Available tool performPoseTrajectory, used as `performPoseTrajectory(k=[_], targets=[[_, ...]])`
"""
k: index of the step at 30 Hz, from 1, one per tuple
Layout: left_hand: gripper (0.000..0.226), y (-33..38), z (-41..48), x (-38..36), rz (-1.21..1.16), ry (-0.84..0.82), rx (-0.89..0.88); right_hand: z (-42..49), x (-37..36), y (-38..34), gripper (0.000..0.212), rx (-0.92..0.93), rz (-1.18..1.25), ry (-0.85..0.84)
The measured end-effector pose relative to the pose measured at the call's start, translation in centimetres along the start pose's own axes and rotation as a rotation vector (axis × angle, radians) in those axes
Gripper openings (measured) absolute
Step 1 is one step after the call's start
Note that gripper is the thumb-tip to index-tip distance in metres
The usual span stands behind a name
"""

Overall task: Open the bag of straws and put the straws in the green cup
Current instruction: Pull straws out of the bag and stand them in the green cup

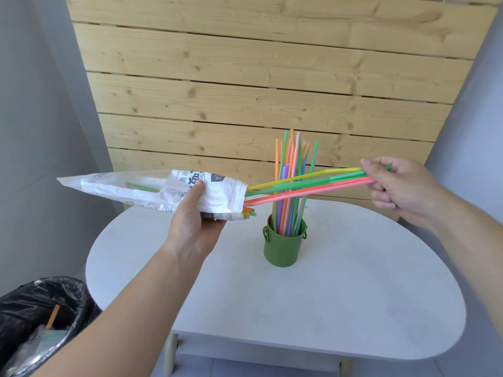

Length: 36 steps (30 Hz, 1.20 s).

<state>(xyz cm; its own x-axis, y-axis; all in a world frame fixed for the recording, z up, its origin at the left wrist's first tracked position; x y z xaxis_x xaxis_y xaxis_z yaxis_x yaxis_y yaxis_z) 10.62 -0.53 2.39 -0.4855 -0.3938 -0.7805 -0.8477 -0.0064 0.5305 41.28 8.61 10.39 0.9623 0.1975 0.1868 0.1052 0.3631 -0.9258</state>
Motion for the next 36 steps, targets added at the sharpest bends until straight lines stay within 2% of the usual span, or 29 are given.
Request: performPoseTrajectory(k=[7,13,23,28,36], targets=[[0.018,-0.2,0.2,0.3,0.009,0.016,0.004,0.7,4.0,-2.6,0.027,0.05,-0.183,-0.051],[0.014,-0.2,0.0,0.3,0.004,0.011,0.002,0.6,5.7,-3.9,0.027,0.018,-0.296,-0.086],[0.013,-0.1,-0.3,0.2,0.025,0.006,-0.004,1.4,3.3,-4.8,0.027,-0.04,-0.472,-0.186],[0.013,0.1,-0.3,0.3,0.037,0.015,-0.006,2.5,2.1,-5.5,0.03,-0.039,-0.583,-0.179],[0.013,0.1,-0.4,0.2,0.019,0.011,0.004,3.0,2.1,-6.0,0.029,-0.052,-0.632,-0.136]])
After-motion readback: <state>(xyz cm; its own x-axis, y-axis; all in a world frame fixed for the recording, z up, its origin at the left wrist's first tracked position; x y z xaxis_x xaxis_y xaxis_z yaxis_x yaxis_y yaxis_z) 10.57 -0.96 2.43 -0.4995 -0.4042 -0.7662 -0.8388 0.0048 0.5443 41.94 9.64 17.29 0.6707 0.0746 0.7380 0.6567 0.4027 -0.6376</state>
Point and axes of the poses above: each hand's wrist, its own z-axis towards the middle knuckle, its own x-axis out of the back of the hand, y = z × x, the point moved 2 cm from there along z, towards the middle knuckle, and after that the axes turned 13 degrees about x, right-handed, at the moved point
